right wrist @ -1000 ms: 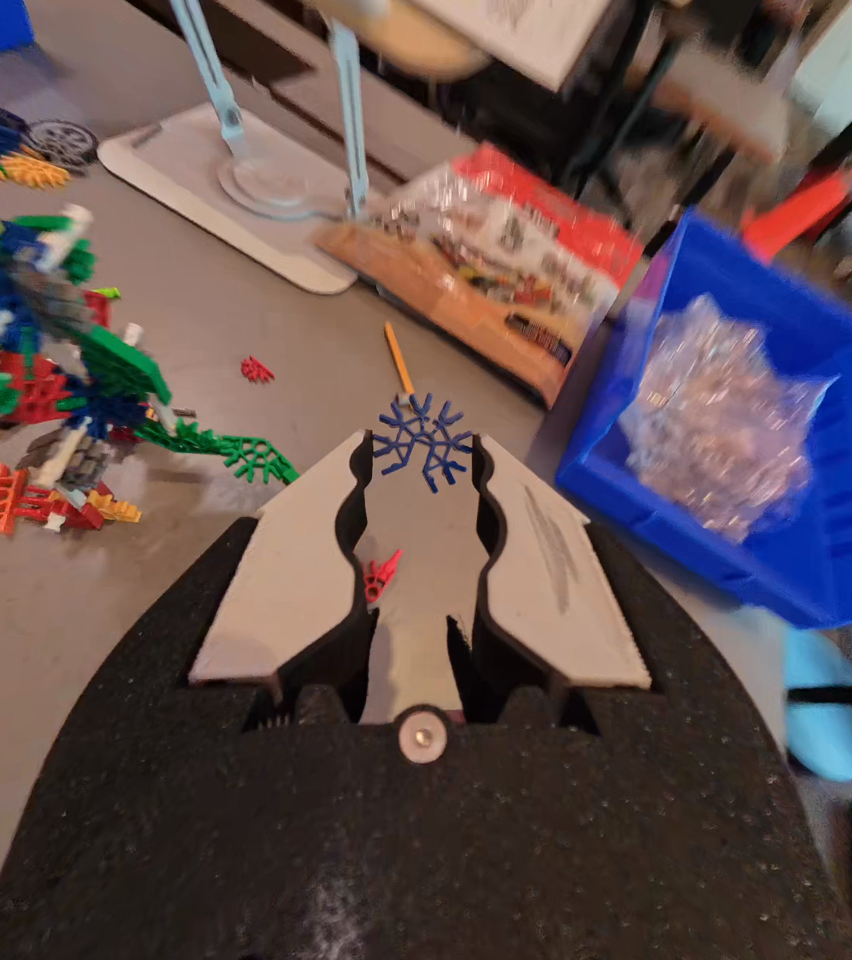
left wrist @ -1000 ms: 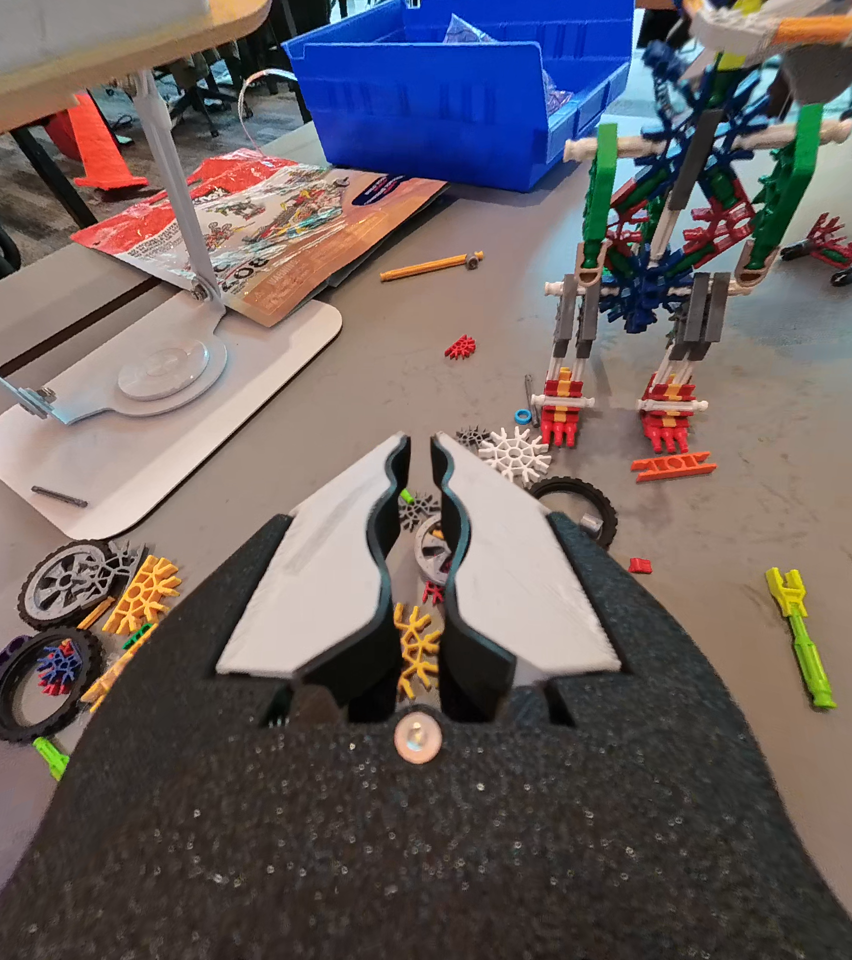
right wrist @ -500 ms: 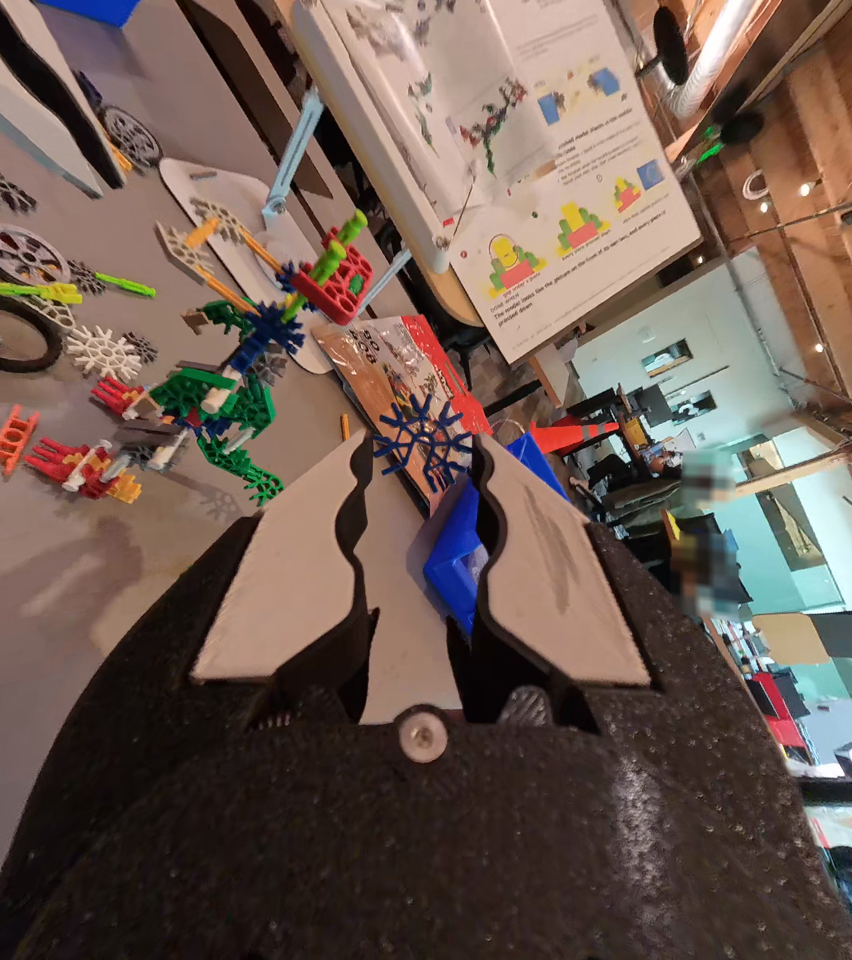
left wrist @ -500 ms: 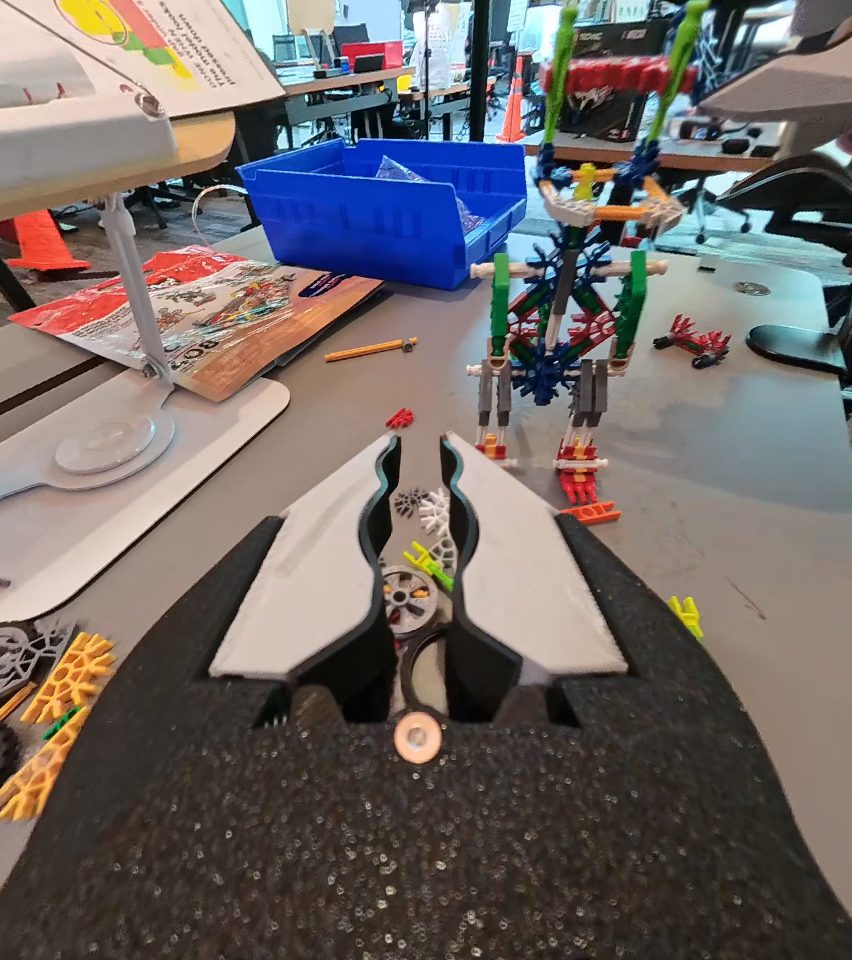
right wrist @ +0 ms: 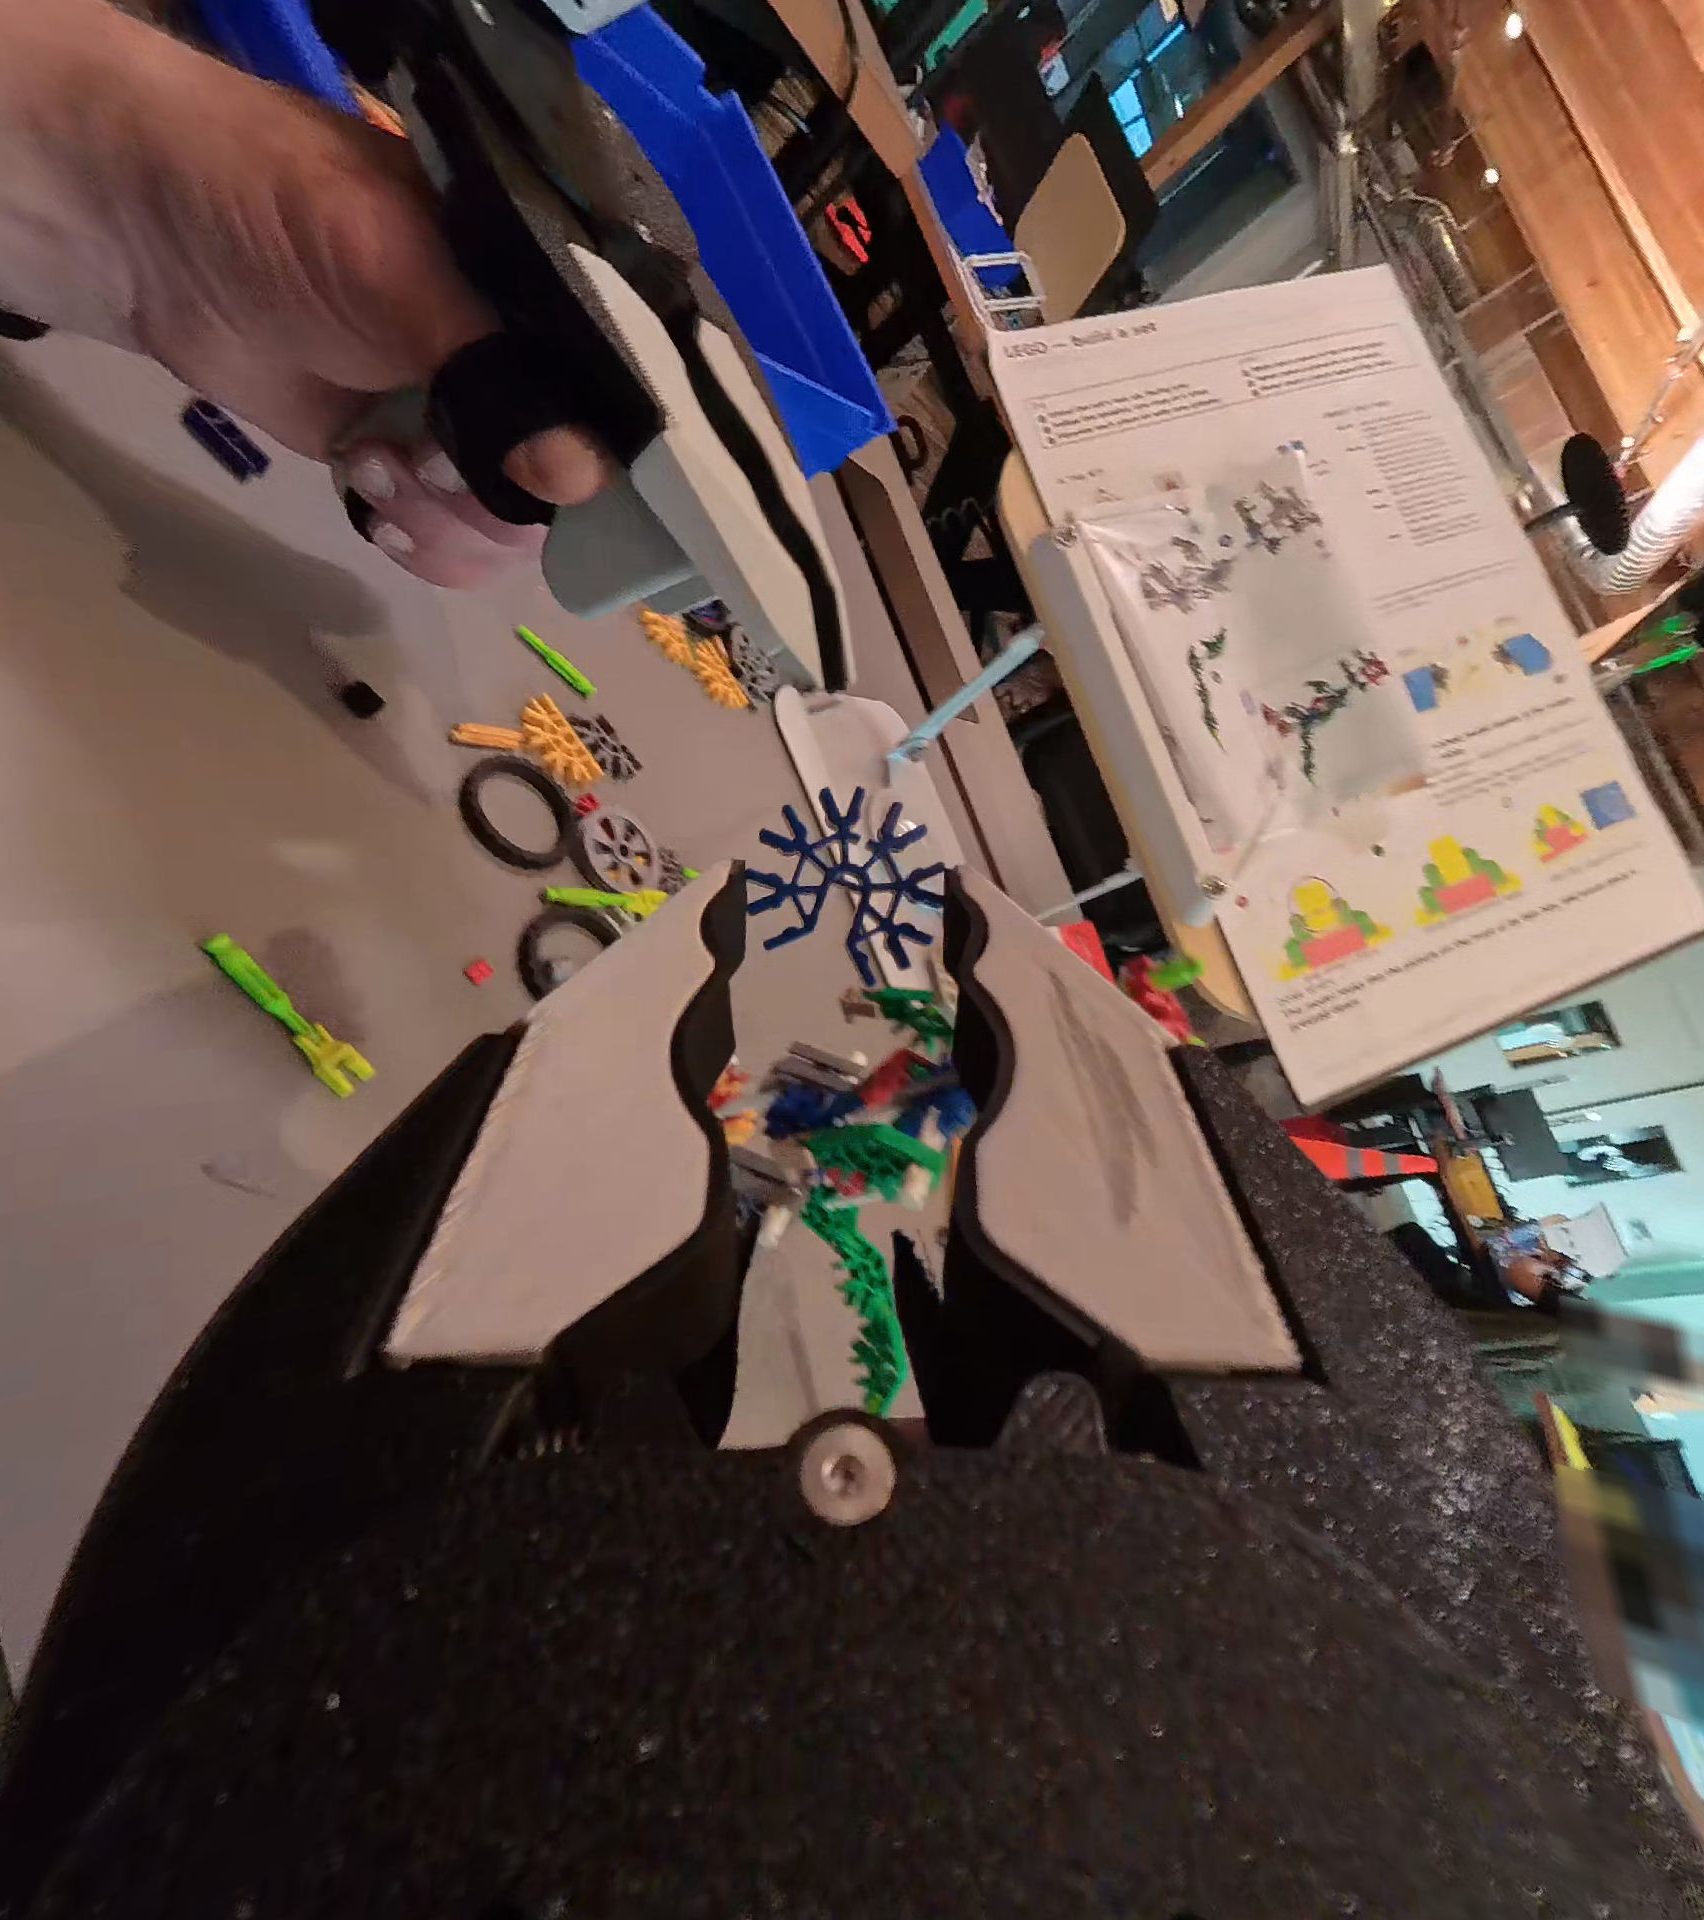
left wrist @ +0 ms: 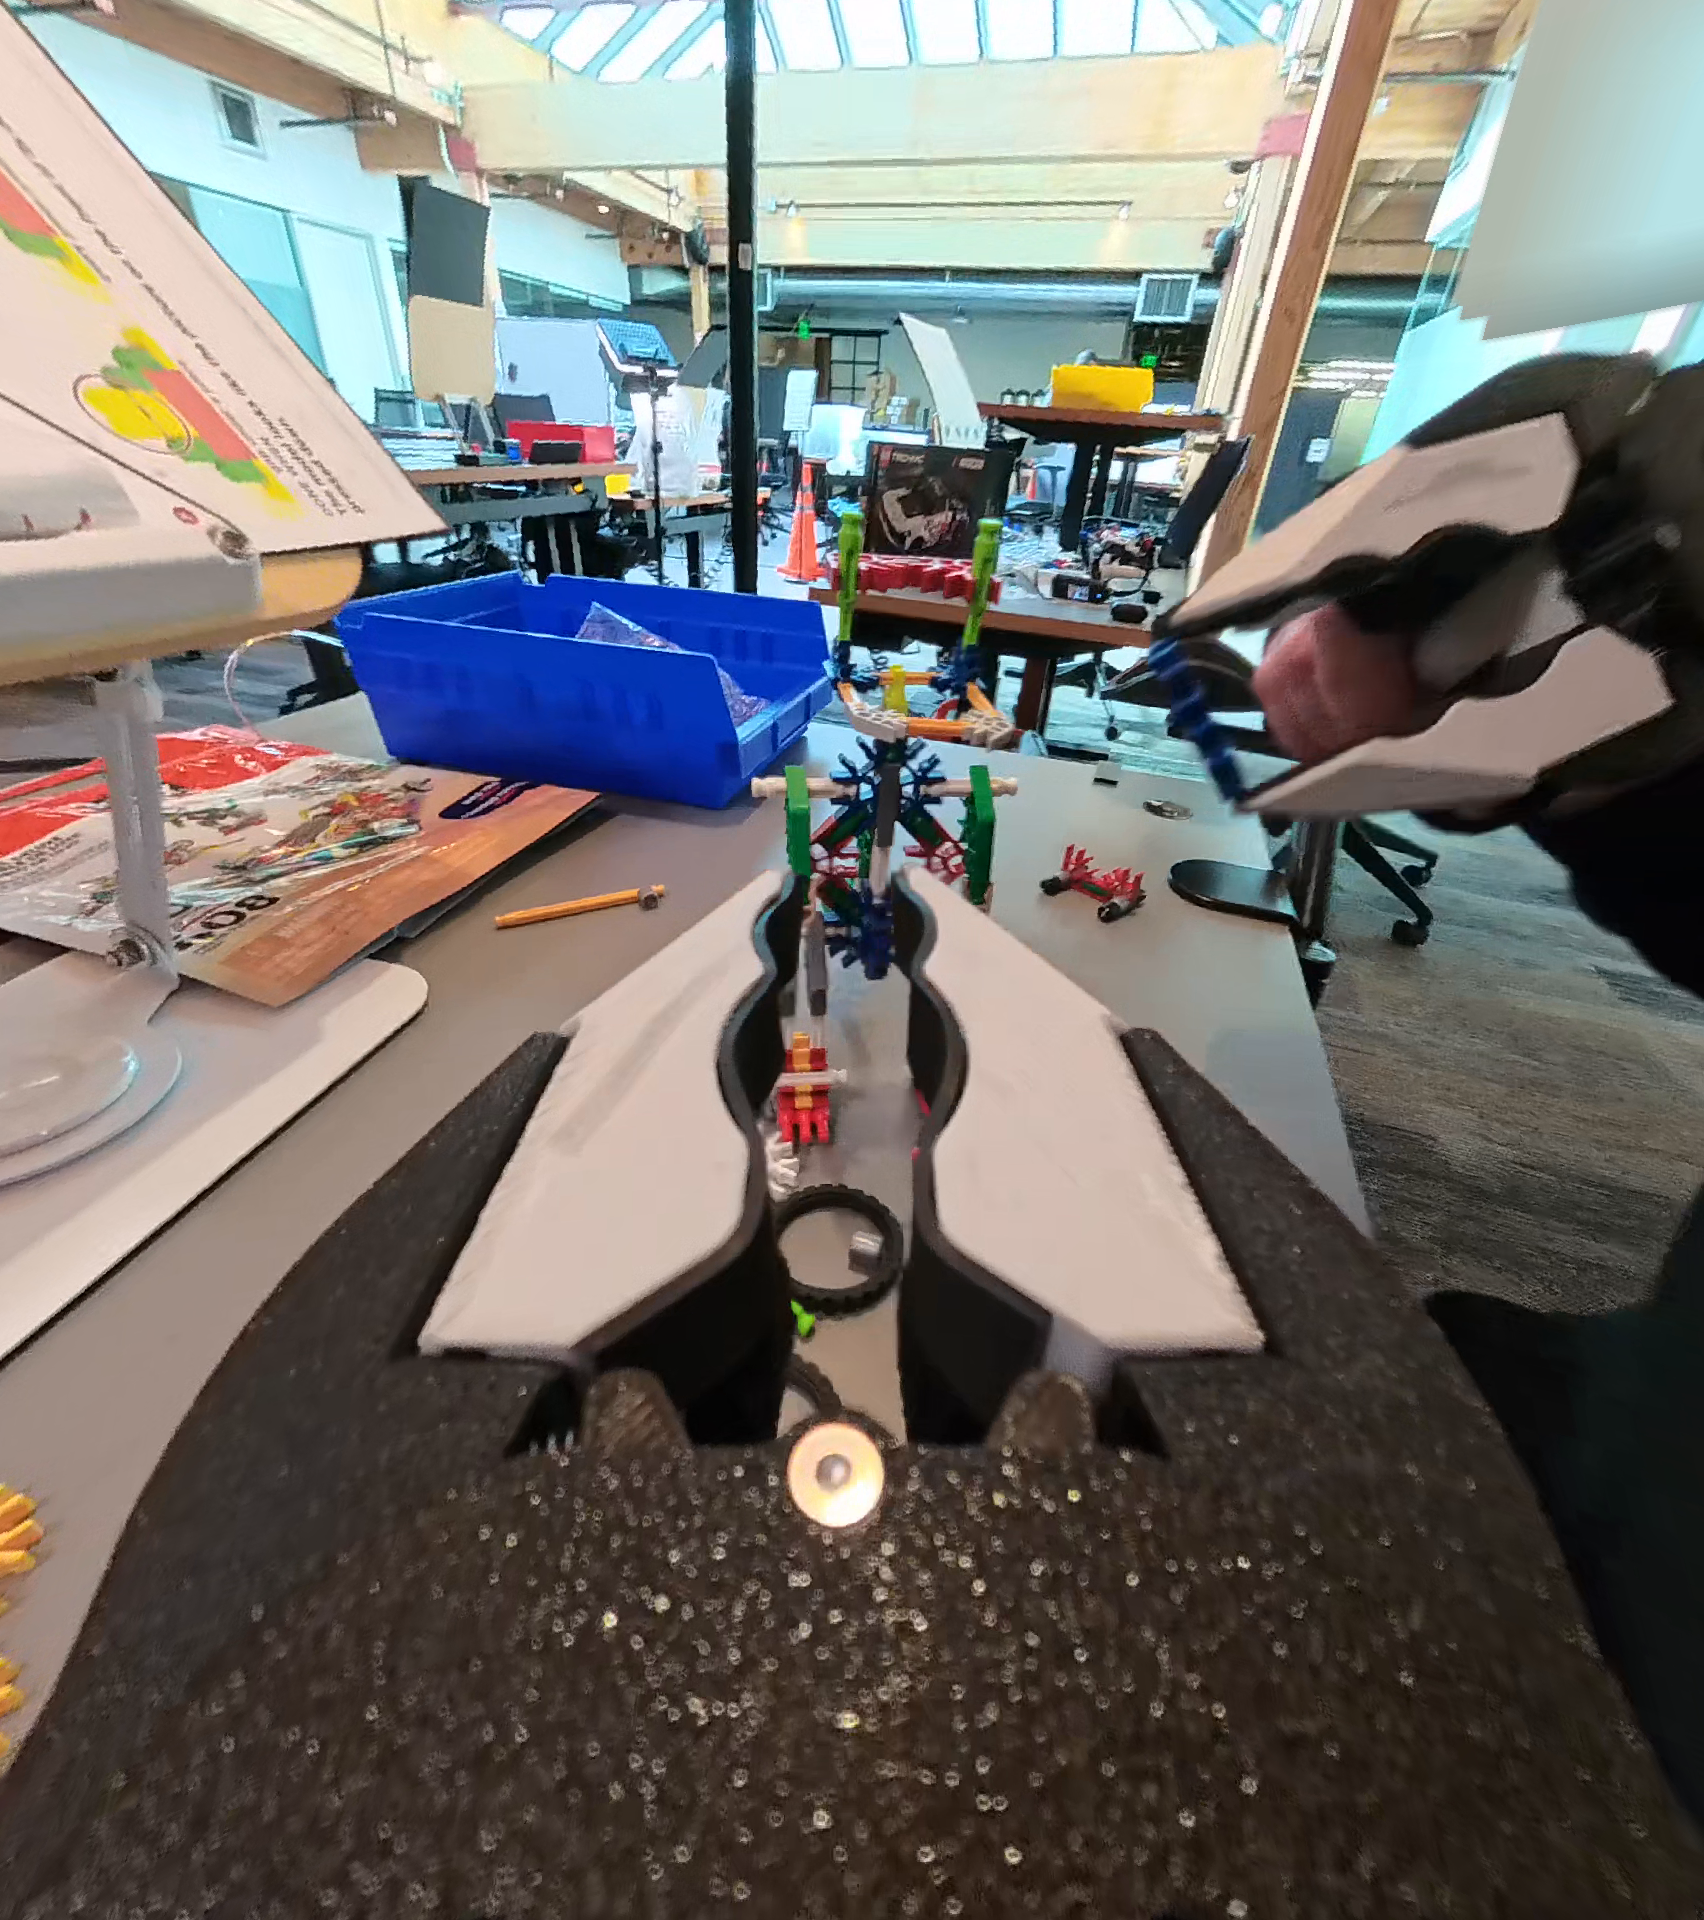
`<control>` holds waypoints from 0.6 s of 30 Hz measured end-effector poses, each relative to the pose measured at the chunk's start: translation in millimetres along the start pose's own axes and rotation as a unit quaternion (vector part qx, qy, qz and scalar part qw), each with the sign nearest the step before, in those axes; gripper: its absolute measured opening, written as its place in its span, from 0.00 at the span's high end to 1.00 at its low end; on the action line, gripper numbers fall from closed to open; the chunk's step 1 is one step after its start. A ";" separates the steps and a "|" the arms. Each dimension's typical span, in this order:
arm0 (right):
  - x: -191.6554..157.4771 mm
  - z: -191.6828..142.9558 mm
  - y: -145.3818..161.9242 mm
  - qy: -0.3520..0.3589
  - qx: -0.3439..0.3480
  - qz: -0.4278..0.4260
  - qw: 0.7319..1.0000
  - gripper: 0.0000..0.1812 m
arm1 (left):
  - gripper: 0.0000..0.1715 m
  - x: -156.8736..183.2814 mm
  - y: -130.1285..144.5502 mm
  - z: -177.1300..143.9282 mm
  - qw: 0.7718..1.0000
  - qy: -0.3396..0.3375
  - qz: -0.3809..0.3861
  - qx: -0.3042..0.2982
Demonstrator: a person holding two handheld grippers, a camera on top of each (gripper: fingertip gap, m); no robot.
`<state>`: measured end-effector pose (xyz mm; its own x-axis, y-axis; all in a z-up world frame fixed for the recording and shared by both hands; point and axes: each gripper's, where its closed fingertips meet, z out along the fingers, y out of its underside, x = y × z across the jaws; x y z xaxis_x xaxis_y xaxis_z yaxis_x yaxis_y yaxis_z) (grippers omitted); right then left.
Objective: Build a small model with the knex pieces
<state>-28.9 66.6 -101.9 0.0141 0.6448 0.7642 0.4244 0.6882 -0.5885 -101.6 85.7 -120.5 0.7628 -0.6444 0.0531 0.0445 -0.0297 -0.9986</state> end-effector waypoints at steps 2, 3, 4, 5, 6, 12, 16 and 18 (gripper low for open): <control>-11.4 12.8 -3.6 -0.008 0.003 0.020 1.000 0.80 | 0.91 8.1 2.5 -5.8 0.999 0.030 -0.013 -0.005; -18.6 18.2 -6.2 -0.016 0.007 0.026 1.000 0.80 | 0.92 12.2 2.3 -9.0 0.999 0.043 -0.021 -0.001; -25.1 23.2 -7.3 -0.020 0.007 0.025 0.999 0.80 | 0.91 15.9 1.2 -12.6 0.998 0.055 -0.031 0.006; -29.5 28.4 -6.1 -0.019 0.002 0.020 1.000 0.80 | 0.91 19.7 0.3 -16.2 0.997 0.069 -0.042 0.012; -34.0 33.1 -4.8 -0.019 -0.002 0.018 1.000 0.80 | 0.91 22.4 -0.4 -19.7 0.995 0.079 -0.052 0.017; -50.2 55.1 -3.0 -0.019 -0.007 0.010 1.000 0.80 | 0.90 17.8 9.3 -26.2 0.992 0.079 -0.093 0.011; -55.3 65.9 -4.0 -0.019 -0.004 0.007 1.000 0.80 | 0.90 18.5 14.4 -23.4 0.990 0.086 -0.109 -0.001; -56.4 69.9 -5.3 -0.017 -0.001 0.003 1.000 0.80 | 0.90 19.0 18.1 -21.7 0.990 0.086 -0.113 -0.010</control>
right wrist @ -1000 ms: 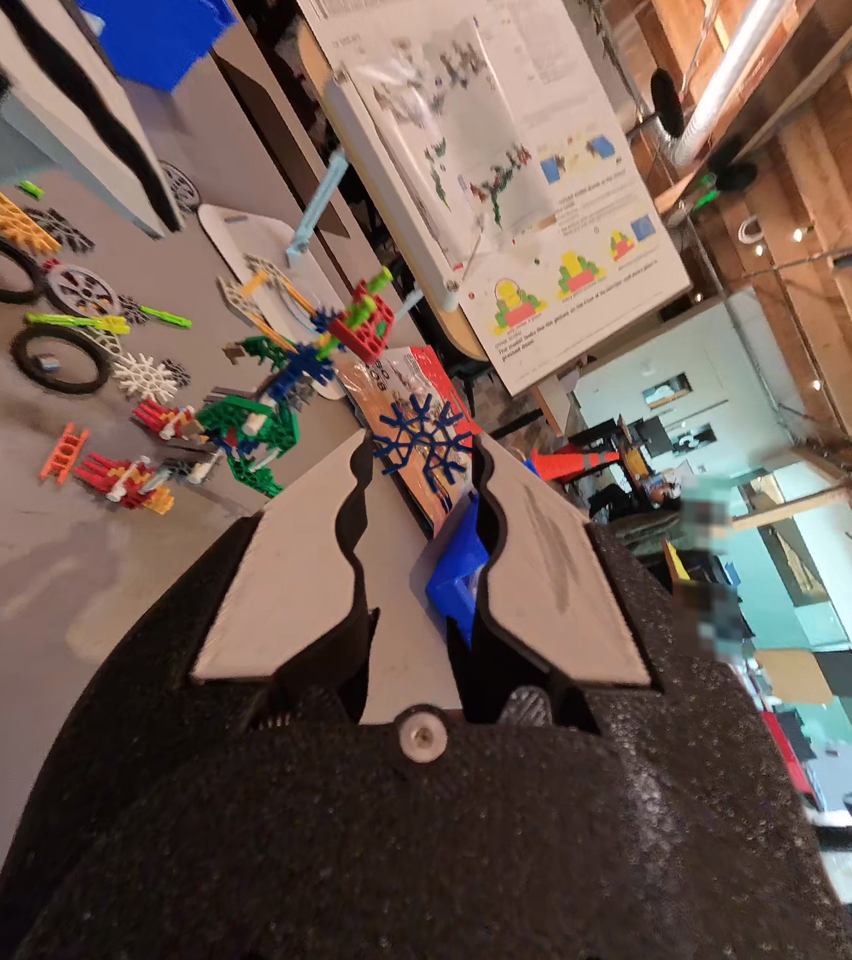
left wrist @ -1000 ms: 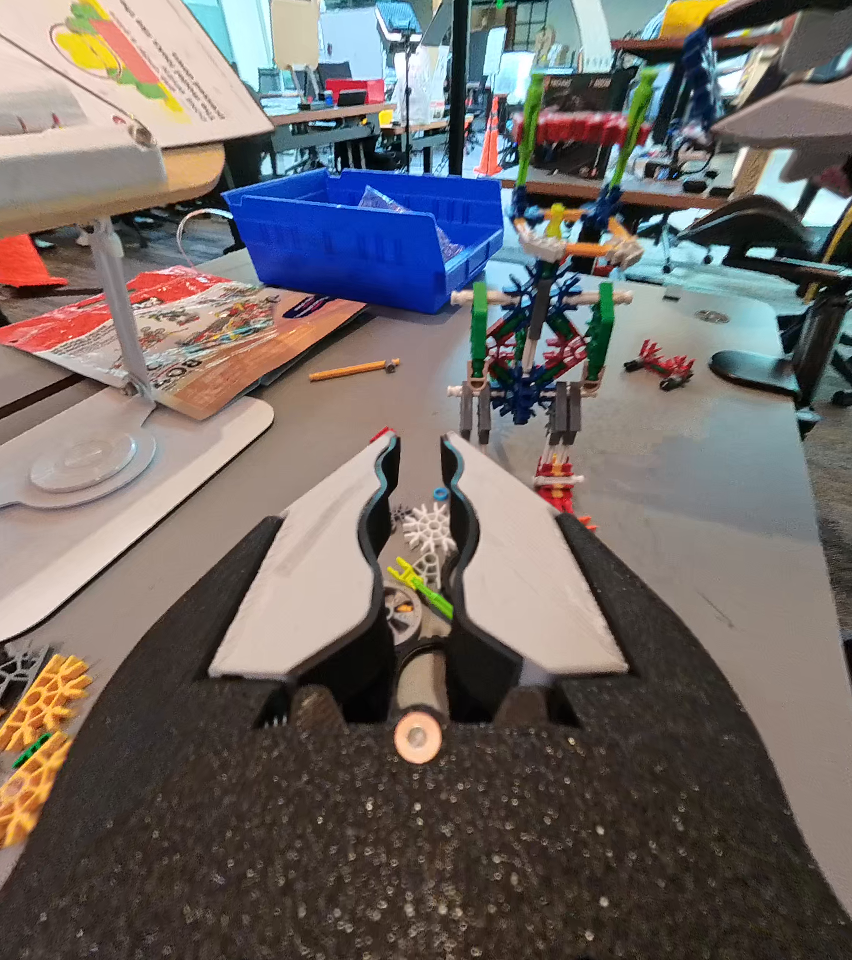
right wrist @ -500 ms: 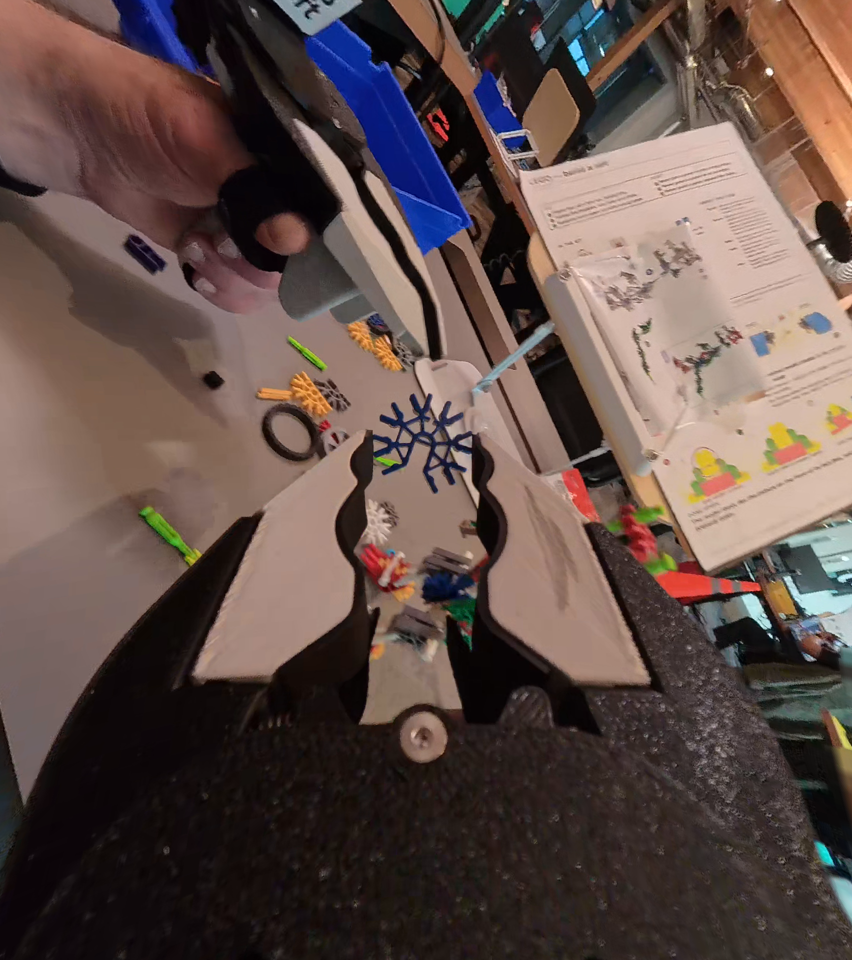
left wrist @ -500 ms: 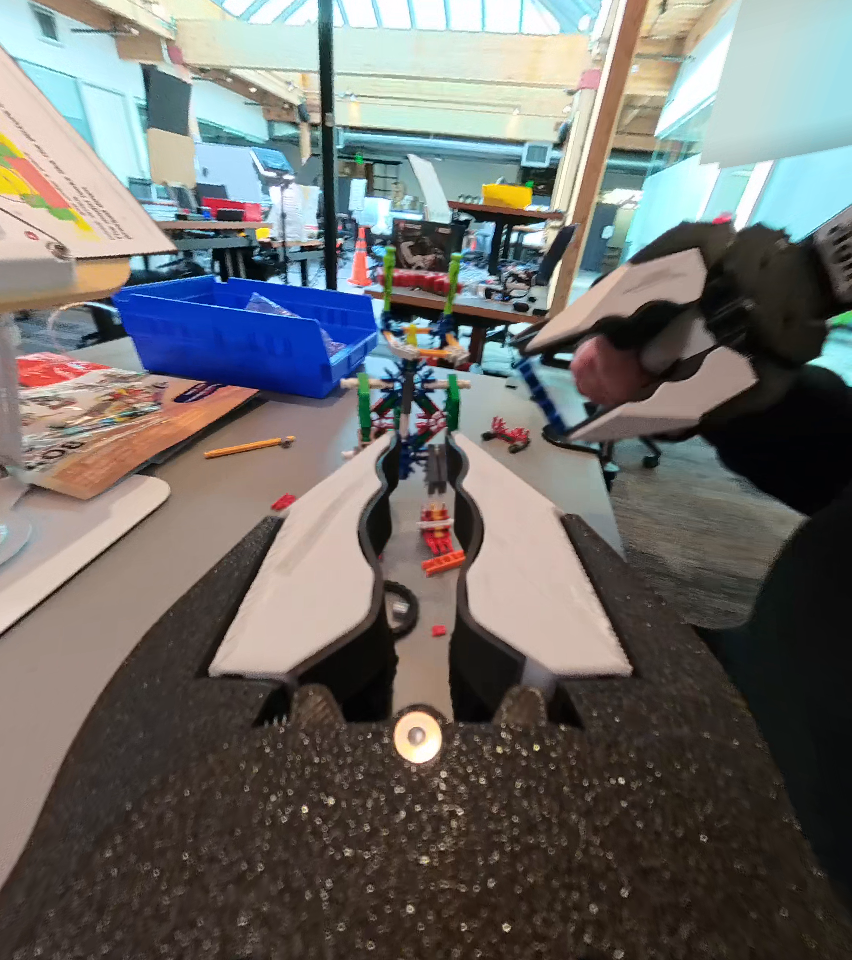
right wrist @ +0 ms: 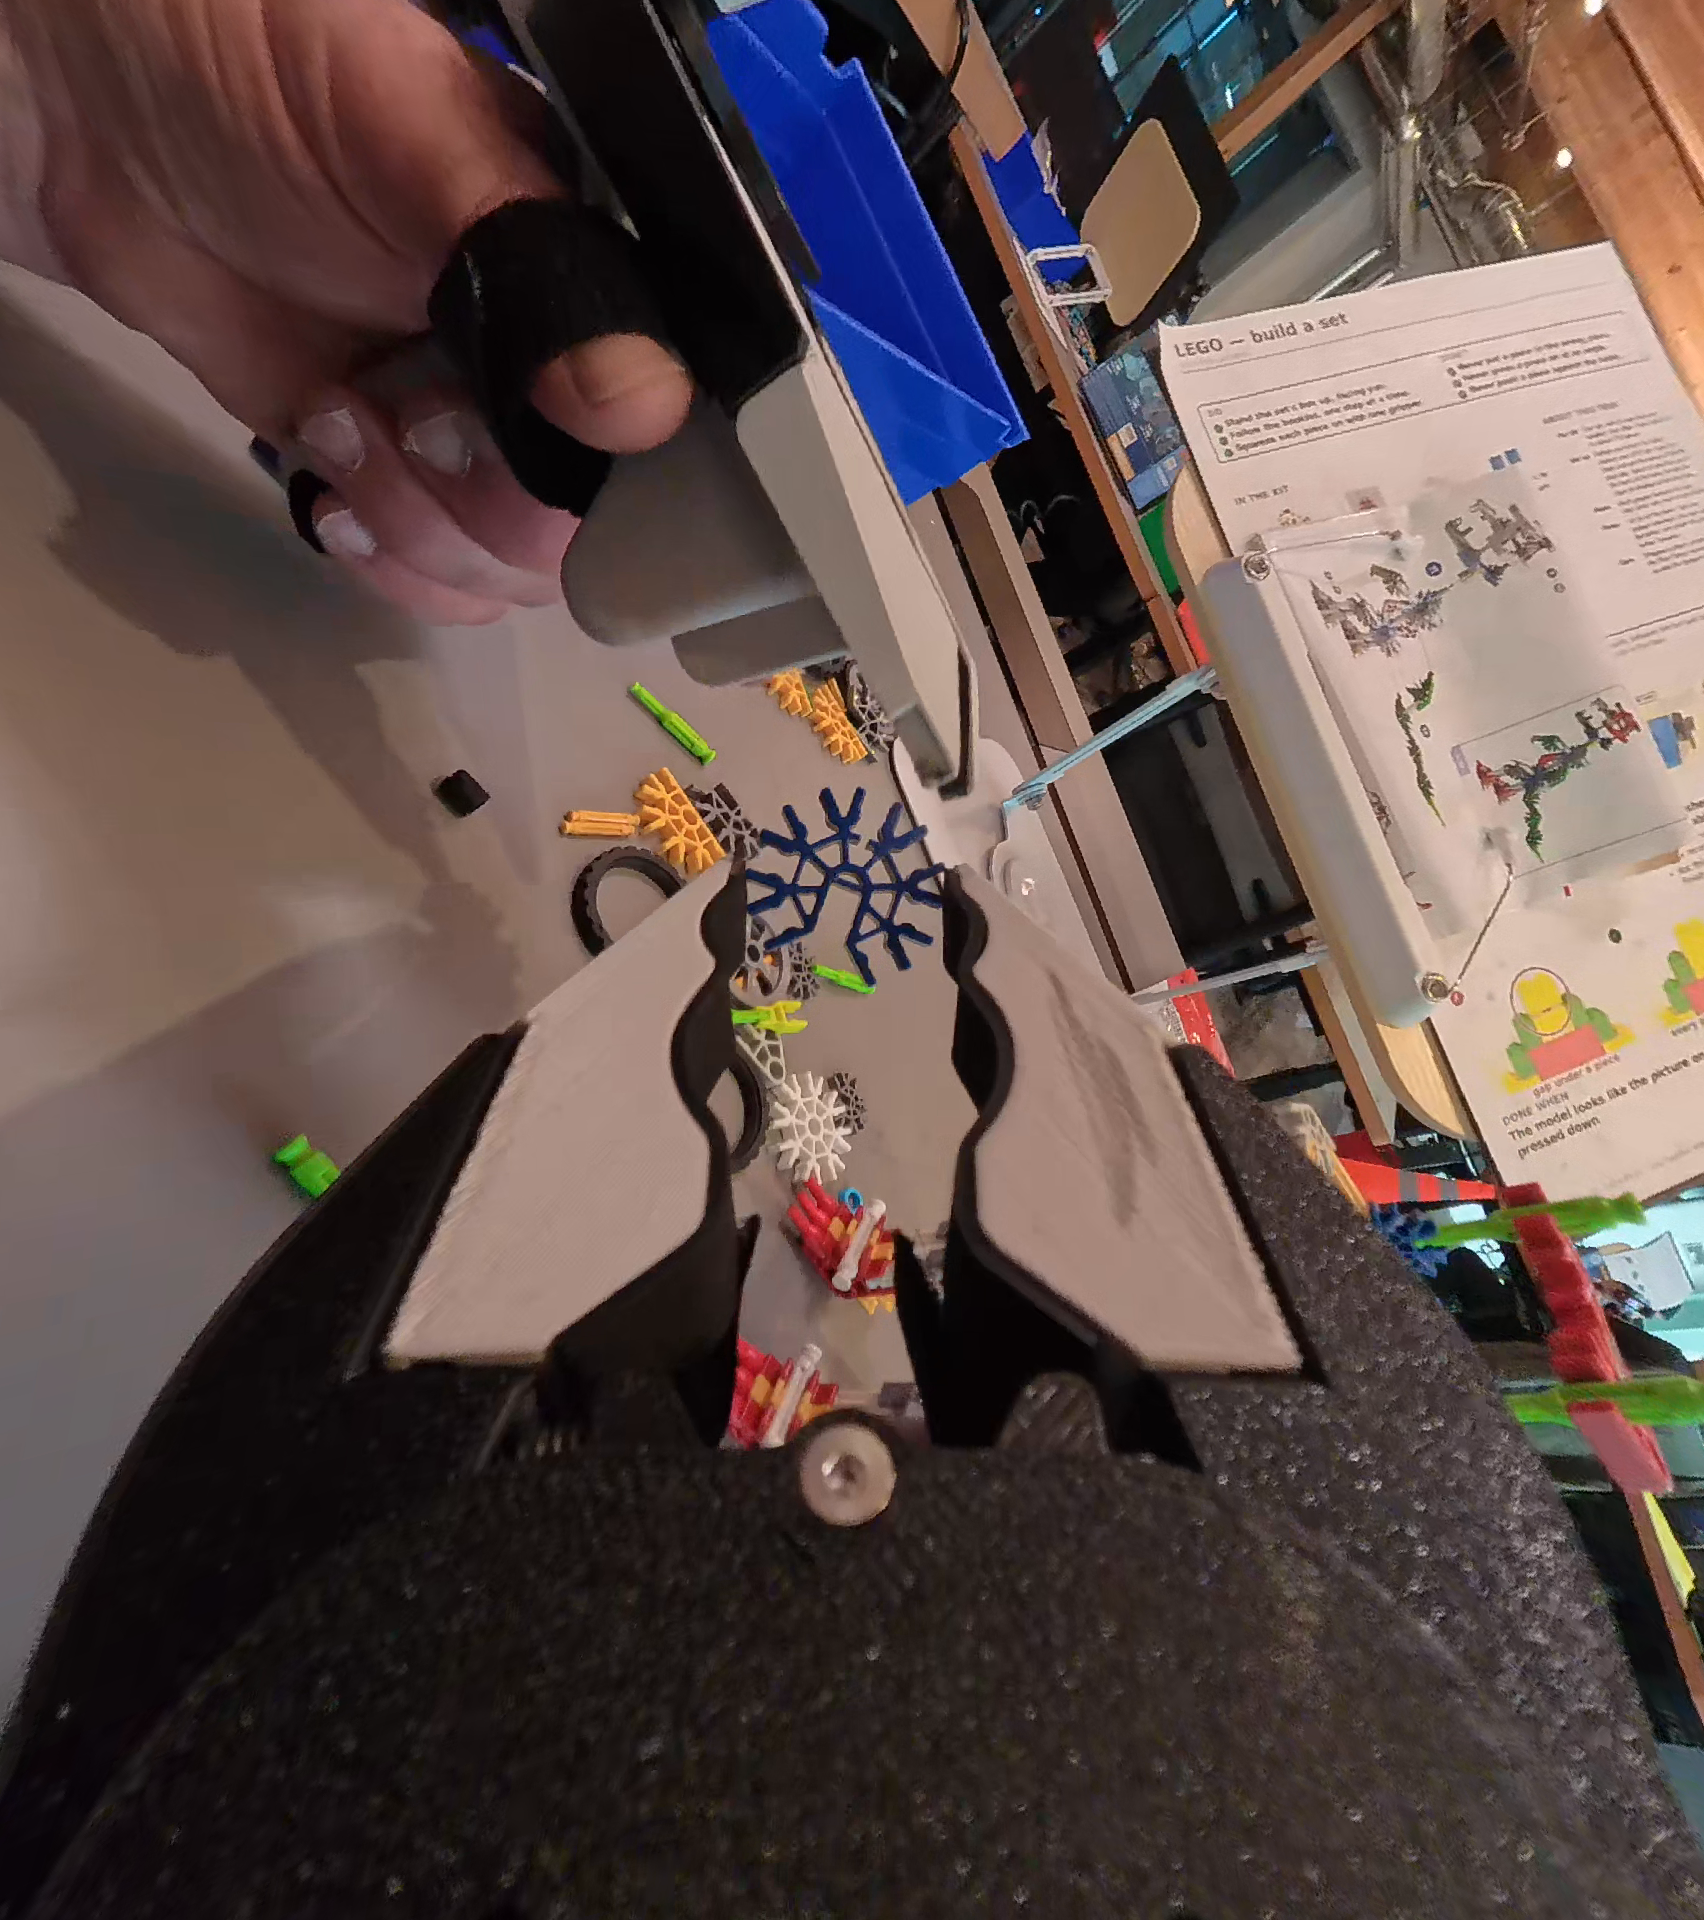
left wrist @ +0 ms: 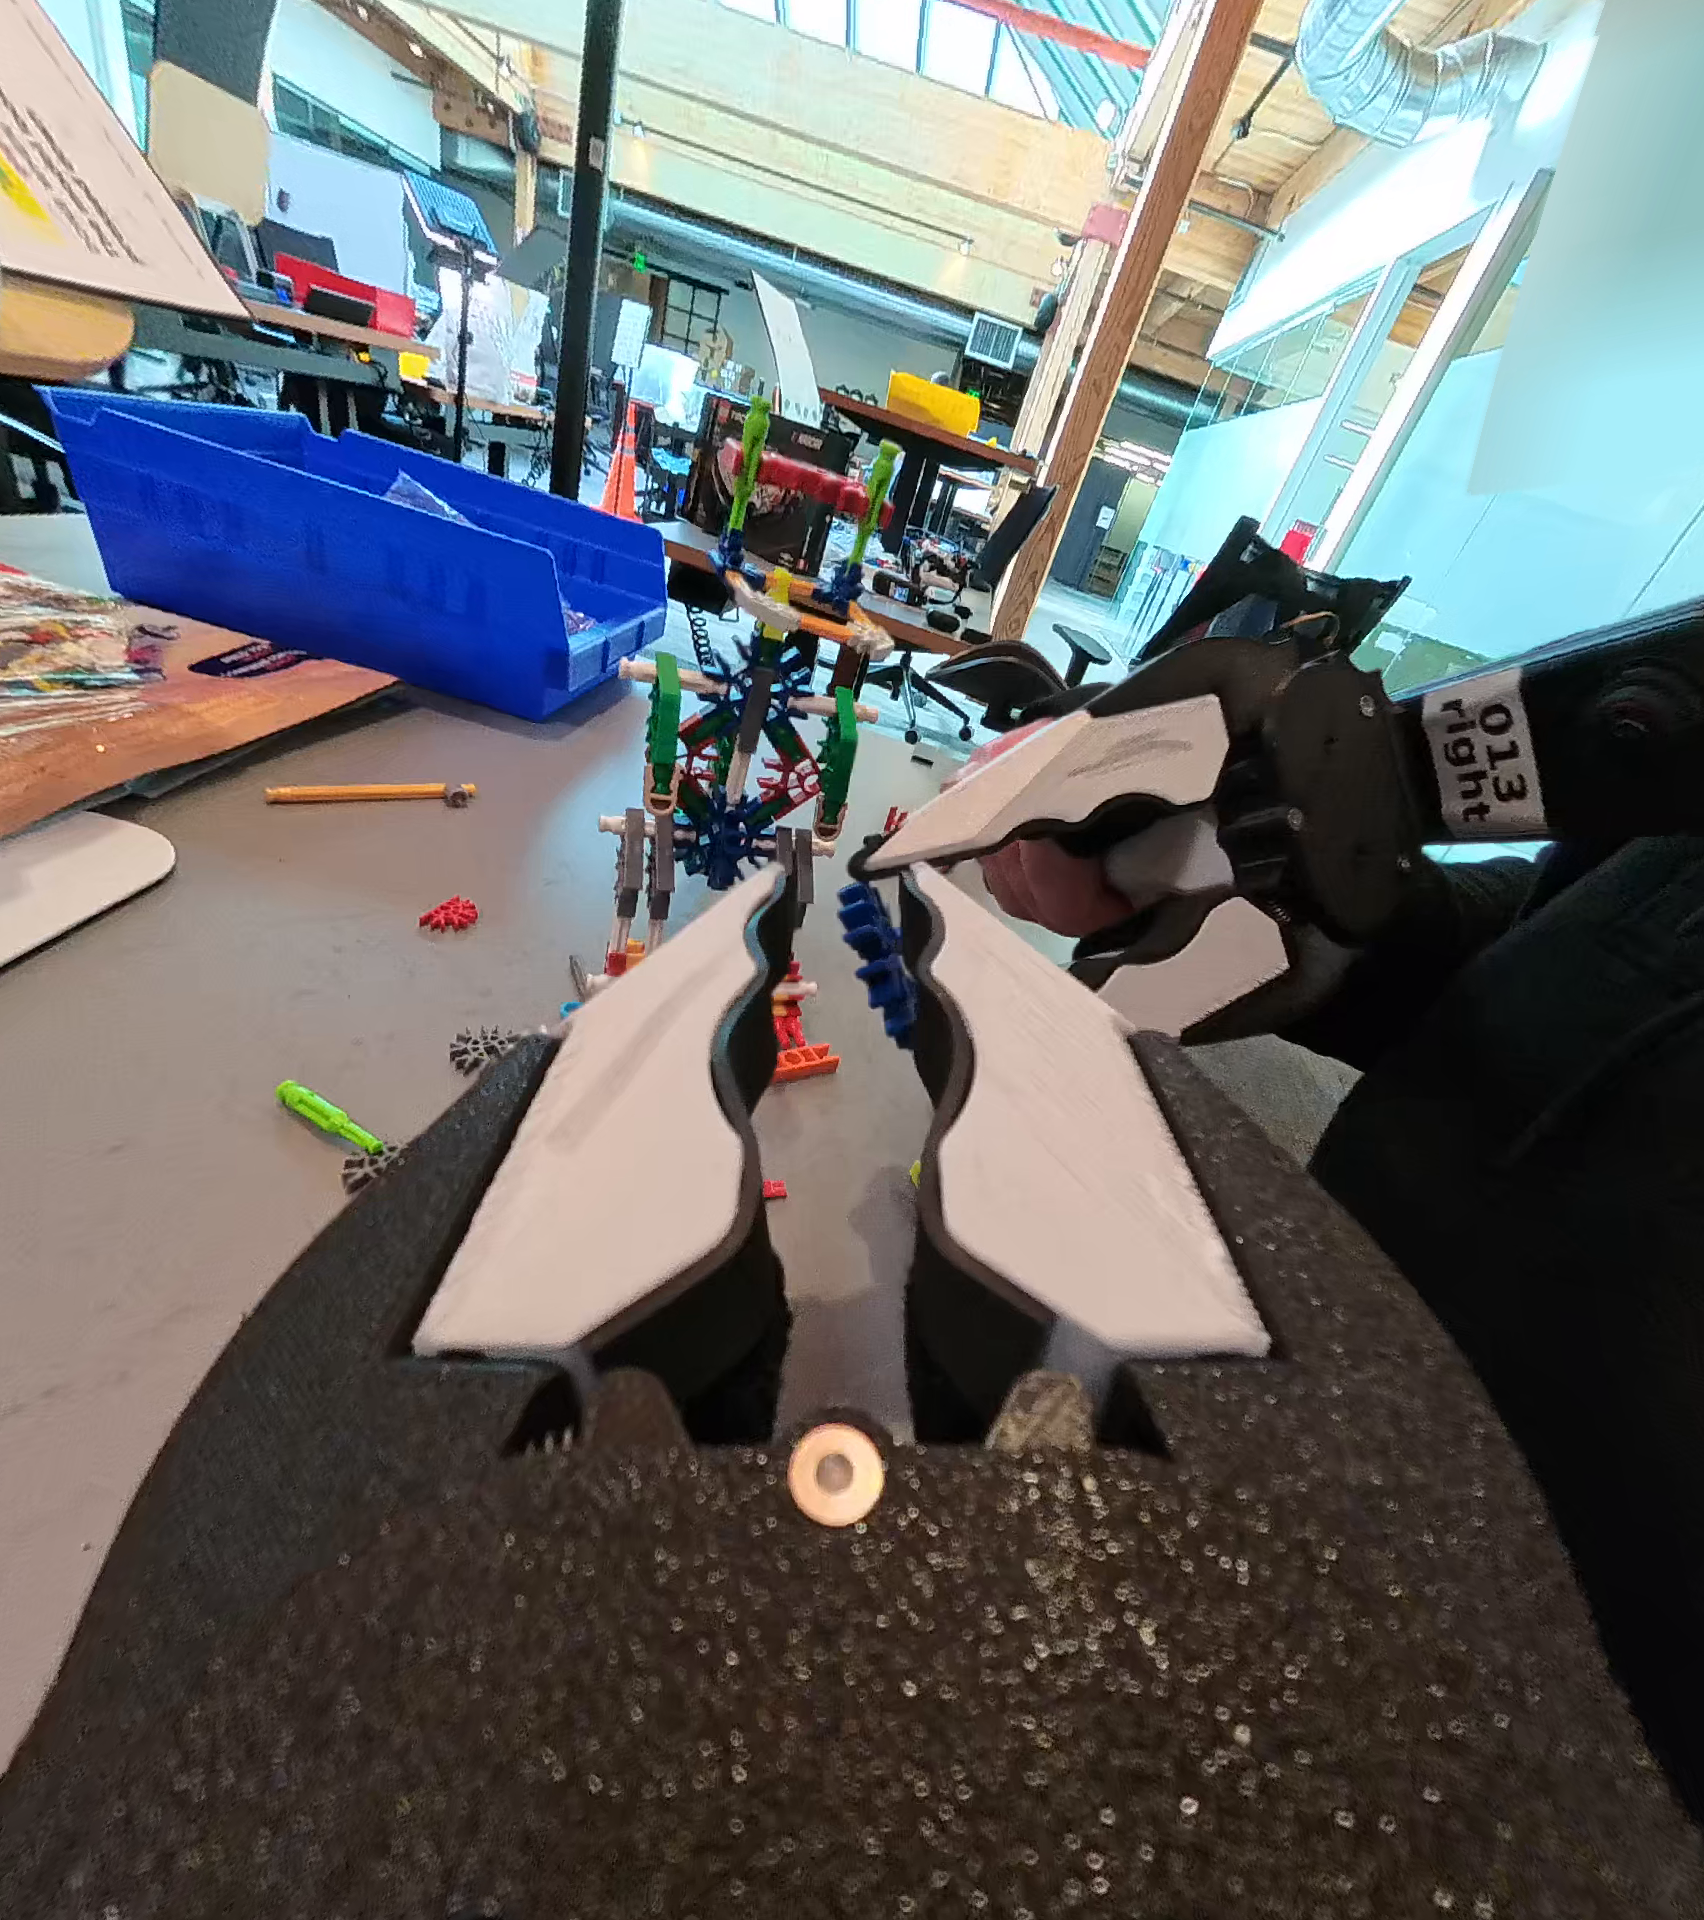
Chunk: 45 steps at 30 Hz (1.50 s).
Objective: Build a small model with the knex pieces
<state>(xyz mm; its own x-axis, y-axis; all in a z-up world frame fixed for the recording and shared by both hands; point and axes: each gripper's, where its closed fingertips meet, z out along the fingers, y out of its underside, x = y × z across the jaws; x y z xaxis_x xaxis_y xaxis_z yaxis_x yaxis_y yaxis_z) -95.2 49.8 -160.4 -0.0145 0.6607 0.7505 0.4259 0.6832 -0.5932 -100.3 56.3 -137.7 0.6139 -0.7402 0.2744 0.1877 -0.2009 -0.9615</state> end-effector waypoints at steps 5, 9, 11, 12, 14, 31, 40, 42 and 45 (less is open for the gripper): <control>-1.0 7.6 -3.9 0.002 0.007 -0.005 1.000 0.80 | 0.92 2.2 8.3 4.6 1.000 0.006 -0.003 -0.020; -1.4 10.2 -6.6 0.000 0.015 -0.006 1.000 0.80 | 0.96 -2.8 8.2 2.8 1.000 -0.005 -0.003 -0.020; -1.1 11.6 -7.0 0.003 0.015 -0.005 1.000 0.80 | 0.97 -4.4 7.6 2.0 1.000 -0.008 -0.006 -0.018; -0.8 12.2 -7.0 0.004 0.015 -0.005 1.000 0.81 | 0.97 -5.1 7.5 1.6 1.000 -0.010 -0.005 -0.018; 0.0 13.1 -7.4 0.008 0.016 -0.008 1.000 0.81 | 0.97 -5.9 6.4 1.2 1.000 -0.011 -0.006 -0.015; 2.0 17.1 -4.7 0.022 0.017 0.022 0.999 0.82 | 0.98 -14.8 7.1 1.2 0.999 -0.025 -0.019 -0.011; 1.7 16.1 0.0 0.021 0.012 0.032 0.999 0.82 | 0.98 -17.5 8.1 1.1 0.999 -0.028 -0.025 -0.011; 2.7 15.6 0.5 0.021 0.012 0.036 0.999 0.82 | 0.98 -19.0 8.2 0.7 0.999 -0.032 -0.025 -0.011; 3.1 15.3 1.5 0.022 0.010 0.037 0.999 0.82 | 0.98 -20.0 8.1 0.3 0.999 -0.033 -0.026 -0.011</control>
<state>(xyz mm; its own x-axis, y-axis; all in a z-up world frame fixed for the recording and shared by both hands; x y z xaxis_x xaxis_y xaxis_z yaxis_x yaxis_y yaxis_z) -108.4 57.7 -163.4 0.0557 0.6956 0.7162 0.4055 0.6398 -0.6529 -110.8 69.7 -151.0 0.6536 -0.6838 0.3245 0.2053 -0.2525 -0.9456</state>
